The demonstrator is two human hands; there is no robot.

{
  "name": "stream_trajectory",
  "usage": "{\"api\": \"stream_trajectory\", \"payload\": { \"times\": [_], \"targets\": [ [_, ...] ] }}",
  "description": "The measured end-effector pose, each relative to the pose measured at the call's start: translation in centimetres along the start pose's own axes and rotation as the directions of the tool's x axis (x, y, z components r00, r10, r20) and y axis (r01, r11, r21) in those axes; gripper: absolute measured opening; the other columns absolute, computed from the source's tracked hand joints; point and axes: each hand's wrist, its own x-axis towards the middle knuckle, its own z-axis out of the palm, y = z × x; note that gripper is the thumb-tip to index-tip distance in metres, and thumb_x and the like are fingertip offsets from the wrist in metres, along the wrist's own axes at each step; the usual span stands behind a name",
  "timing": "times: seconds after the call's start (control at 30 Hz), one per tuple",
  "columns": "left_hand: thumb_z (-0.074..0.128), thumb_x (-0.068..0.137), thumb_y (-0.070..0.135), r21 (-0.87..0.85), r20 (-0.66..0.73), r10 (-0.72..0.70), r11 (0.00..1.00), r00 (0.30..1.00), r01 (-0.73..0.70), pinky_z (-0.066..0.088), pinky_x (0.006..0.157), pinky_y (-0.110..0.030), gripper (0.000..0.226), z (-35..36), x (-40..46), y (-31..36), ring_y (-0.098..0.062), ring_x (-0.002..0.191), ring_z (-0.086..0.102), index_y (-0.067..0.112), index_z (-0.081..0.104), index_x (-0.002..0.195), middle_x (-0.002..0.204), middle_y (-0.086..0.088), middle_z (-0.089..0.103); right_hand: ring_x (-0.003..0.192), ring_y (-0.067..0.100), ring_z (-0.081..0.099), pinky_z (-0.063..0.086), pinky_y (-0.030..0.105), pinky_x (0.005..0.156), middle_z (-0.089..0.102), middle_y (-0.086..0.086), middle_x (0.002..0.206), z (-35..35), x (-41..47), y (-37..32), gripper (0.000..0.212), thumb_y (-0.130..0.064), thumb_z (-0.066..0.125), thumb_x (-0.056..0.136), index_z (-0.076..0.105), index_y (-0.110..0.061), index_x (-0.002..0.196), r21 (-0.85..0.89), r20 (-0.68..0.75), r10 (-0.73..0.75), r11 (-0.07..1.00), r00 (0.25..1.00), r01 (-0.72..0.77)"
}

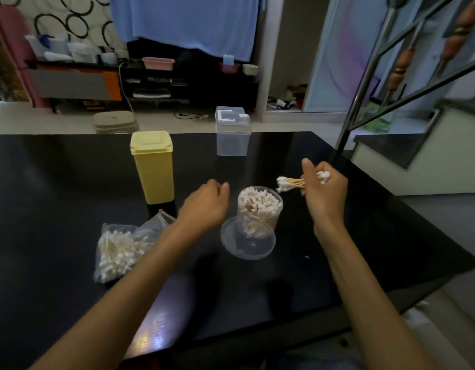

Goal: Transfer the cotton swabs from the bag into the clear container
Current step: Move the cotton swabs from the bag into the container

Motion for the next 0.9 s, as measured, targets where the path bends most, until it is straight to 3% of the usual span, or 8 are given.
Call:
{"api": "stream_trajectory", "payload": {
  "times": [0.1, 0.2, 0.27, 0.33, 0.47, 0.63, 0.83, 0.9],
  "targets": [
    [0.044, 0.095, 0.044, 0.151, 0.203, -0.004, 0.988, 0.979, -0.027, 0.046, 0.093, -0.038, 0.037, 0.9, -0.5, -1.2, -0.029, 0.109, 0.058, 0.017, 0.061, 0.114, 0.114, -0.008, 0.064, 0.047, 0.002, 0.049, 0.041, 0.018, 0.050, 0.051, 0.002, 0.056, -0.4, 0.3, 0.8, 0.033, -0.023, 0.056, 0.092, 0.048, -0.015, 0.062, -0.024, 0.055, 0.085, 0.996, 0.995, -0.084],
    [0.056, 0.091, 0.028, -0.017, 0.286, 0.089, 0.996, 0.954, -0.087, 0.053, 0.074, -0.026, 0.020, 1.6, -0.6, -1.8, -0.017, 0.086, 0.066, 0.019, 0.073, 0.095, 0.086, -0.004, 0.068, 0.051, 0.008, 0.049, 0.040, 0.020, 0.051, 0.052, 0.003, 0.057, -0.1, 0.0, 1.0, 0.033, -0.024, 0.057, 0.092, 0.048, -0.015, 0.062, -0.043, 0.145, 0.148, 0.989, 0.978, -0.143],
    [0.057, 0.091, 0.020, -0.121, 0.312, 0.129, 0.988, 0.941, -0.095, 0.044, 0.049, -0.013, 0.019, 1.3, -1.4, -2.0, -0.006, 0.061, 0.059, 0.012, 0.074, 0.094, 0.079, -0.006, 0.066, 0.052, 0.008, 0.048, 0.039, 0.018, 0.050, 0.052, 0.003, 0.057, 0.1, -0.5, 1.0, 0.031, -0.025, 0.057, 0.092, 0.050, -0.013, 0.063, -0.096, 0.245, 0.195, 0.980, 0.950, -0.177],
    [0.056, 0.092, 0.017, -0.192, 0.361, 0.149, 0.978, 0.921, -0.083, 0.037, 0.040, -0.009, 0.020, 0.3, -2.8, -2.3, -0.001, 0.051, 0.051, 0.007, 0.072, 0.099, 0.072, -0.001, 0.066, 0.050, 0.007, 0.047, 0.038, 0.019, 0.050, 0.050, 0.002, 0.056, 0.3, -1.1, 1.0, 0.032, -0.025, 0.058, 0.091, 0.050, -0.014, 0.062, -0.159, 0.369, 0.253, 0.965, 0.894, -0.208],
    [0.054, 0.094, 0.022, -0.242, 0.482, 0.114, 0.970, 0.868, 0.007, 0.036, 0.042, -0.012, 0.019, -1.5, -5.7, -3.9, 0.006, 0.045, 0.052, 0.013, 0.068, 0.102, 0.054, 0.017, 0.064, 0.054, 0.010, 0.050, 0.041, 0.024, 0.056, 0.051, 0.004, 0.057, 1.5, -2.5, 1.1, 0.037, -0.024, 0.061, 0.089, 0.047, -0.016, 0.056, -0.221, 0.506, 0.256, 0.962, 0.824, -0.163],
    [0.055, 0.093, 0.025, -0.320, 0.449, 0.103, 0.946, 0.888, 0.052, 0.035, 0.043, -0.011, 0.018, -1.7, -7.7, -5.2, 0.005, 0.049, 0.055, 0.019, 0.067, 0.104, 0.062, 0.013, 0.067, 0.050, 0.003, 0.050, 0.042, 0.022, 0.057, 0.049, -0.005, 0.051, 3.1, -4.3, 0.8, 0.039, -0.026, 0.062, 0.088, 0.046, -0.019, 0.053, -0.239, 0.569, 0.180, 0.970, 0.802, -0.048],
    [0.053, 0.095, 0.023, -0.353, 0.435, 0.111, 0.934, 0.893, 0.056, 0.033, 0.042, -0.012, 0.020, -1.7, -8.2, -5.2, 0.005, 0.047, 0.053, 0.014, 0.066, 0.108, 0.057, 0.015, 0.065, 0.050, 0.001, 0.048, 0.041, 0.014, 0.052, 0.049, -0.005, 0.053, 3.5, -4.6, 0.8, 0.039, -0.024, 0.060, 0.089, 0.045, -0.020, 0.054, -0.238, 0.612, 0.142, 0.971, 0.778, 0.010],
    [0.053, 0.095, 0.022, -0.362, 0.425, 0.105, 0.930, 0.899, 0.062, 0.033, 0.042, -0.012, 0.021, -1.7, -8.3, -5.2, 0.004, 0.047, 0.053, 0.012, 0.066, 0.108, 0.056, 0.014, 0.065, 0.051, 0.004, 0.048, 0.041, 0.019, 0.055, 0.048, -0.005, 0.052, 3.4, -4.3, 1.1, 0.040, -0.022, 0.060, 0.089, 0.044, -0.020, 0.053, -0.246, 0.602, 0.144, 0.969, 0.785, 0.011]
  ]
}}
